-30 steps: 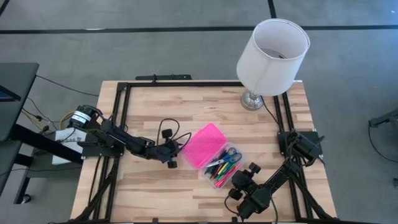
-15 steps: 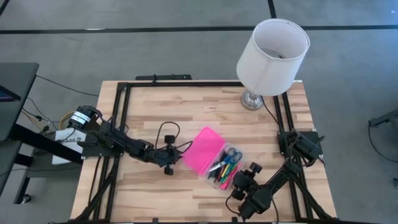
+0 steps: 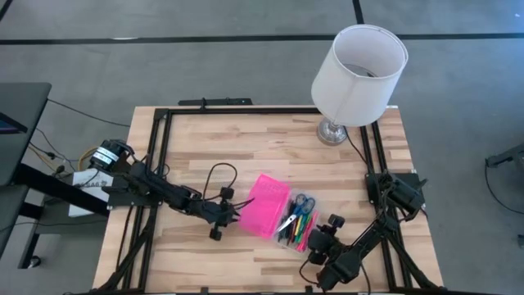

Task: Pick & place school supplies into a supply box
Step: Return to Home Position

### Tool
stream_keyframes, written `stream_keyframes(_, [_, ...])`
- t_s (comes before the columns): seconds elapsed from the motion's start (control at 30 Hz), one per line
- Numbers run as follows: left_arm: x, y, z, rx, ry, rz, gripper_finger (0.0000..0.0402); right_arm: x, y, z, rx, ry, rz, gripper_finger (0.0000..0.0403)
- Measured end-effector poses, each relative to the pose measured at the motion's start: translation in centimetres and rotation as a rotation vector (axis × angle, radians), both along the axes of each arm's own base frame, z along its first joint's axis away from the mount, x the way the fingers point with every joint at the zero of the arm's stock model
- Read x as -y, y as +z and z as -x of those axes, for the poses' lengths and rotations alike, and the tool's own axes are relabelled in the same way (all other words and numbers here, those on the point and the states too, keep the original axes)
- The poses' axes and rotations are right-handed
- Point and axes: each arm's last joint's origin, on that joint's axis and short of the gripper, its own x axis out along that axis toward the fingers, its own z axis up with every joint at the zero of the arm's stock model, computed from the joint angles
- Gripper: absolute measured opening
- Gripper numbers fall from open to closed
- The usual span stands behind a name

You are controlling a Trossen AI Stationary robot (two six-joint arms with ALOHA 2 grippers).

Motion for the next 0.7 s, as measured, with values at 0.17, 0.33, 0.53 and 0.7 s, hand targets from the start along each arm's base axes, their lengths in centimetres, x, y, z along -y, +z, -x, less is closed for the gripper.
stream_keyframes(0.17, [0.2,0.0,0.1,-0.024,-0.034,0.063,0.0061,-0.1,0.0,-0.1,-0.025,0.035,0.005,0.0075])
stream_keyframes(0.33, [0.4,0.0,0.1,-0.038,-0.089,0.119,0.0061,0.2,0.0,-0.3,-0.051,0.056,0.017,0.0075])
stream_keyframes(0.53, [0.6,0.1,0.0,-0.032,-0.118,0.153,0.0061,0.8,0.0,-0.8,-0.089,0.065,0.030,0.0075])
stream_keyframes(0.7, [-0.5,-0.9,0.7,-0.135,0.087,0.077,0.0061,1.2,0.0,-1.0,-0.130,0.036,0.015,0.0075])
